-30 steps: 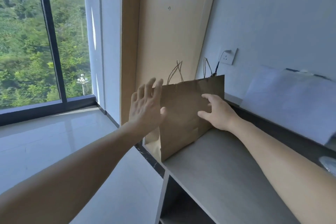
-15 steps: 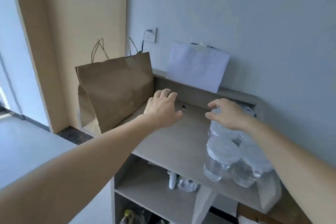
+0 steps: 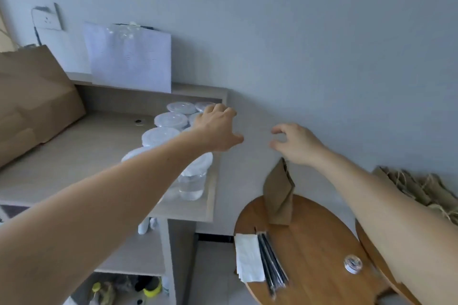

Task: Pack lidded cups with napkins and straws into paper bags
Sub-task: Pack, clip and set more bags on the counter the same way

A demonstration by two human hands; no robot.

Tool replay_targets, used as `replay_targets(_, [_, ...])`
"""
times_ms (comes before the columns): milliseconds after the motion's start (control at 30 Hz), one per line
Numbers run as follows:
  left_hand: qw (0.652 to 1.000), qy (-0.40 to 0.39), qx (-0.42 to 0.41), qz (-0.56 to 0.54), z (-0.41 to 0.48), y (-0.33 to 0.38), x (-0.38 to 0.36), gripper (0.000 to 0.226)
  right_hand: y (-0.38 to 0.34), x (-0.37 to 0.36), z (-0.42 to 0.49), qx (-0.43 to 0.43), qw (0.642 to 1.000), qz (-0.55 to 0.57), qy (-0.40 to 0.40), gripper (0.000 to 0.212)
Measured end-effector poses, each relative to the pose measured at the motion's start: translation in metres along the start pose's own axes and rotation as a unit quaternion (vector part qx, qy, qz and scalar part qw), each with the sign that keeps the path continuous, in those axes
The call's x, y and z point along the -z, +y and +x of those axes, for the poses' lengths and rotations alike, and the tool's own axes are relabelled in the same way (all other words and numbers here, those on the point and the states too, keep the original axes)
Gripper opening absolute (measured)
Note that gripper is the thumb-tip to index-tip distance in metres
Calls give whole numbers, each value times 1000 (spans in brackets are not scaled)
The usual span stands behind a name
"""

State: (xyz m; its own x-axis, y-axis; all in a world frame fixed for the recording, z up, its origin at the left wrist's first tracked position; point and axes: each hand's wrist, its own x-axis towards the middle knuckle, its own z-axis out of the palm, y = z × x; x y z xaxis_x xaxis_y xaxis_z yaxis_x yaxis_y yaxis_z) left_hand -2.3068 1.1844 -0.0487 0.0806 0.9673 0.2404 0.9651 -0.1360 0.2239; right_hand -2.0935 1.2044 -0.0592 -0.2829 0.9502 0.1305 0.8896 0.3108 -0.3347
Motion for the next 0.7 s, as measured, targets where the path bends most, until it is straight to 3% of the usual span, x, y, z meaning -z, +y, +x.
replay_targets(300, [994, -83, -65, -18, 65, 146, -97, 66, 167, 10, -33, -108, 993, 47, -9, 47])
replay_targets(700, [973, -219, -42, -50, 159, 164, -242, 49, 277, -60, 24, -214, 972, 53, -82, 51])
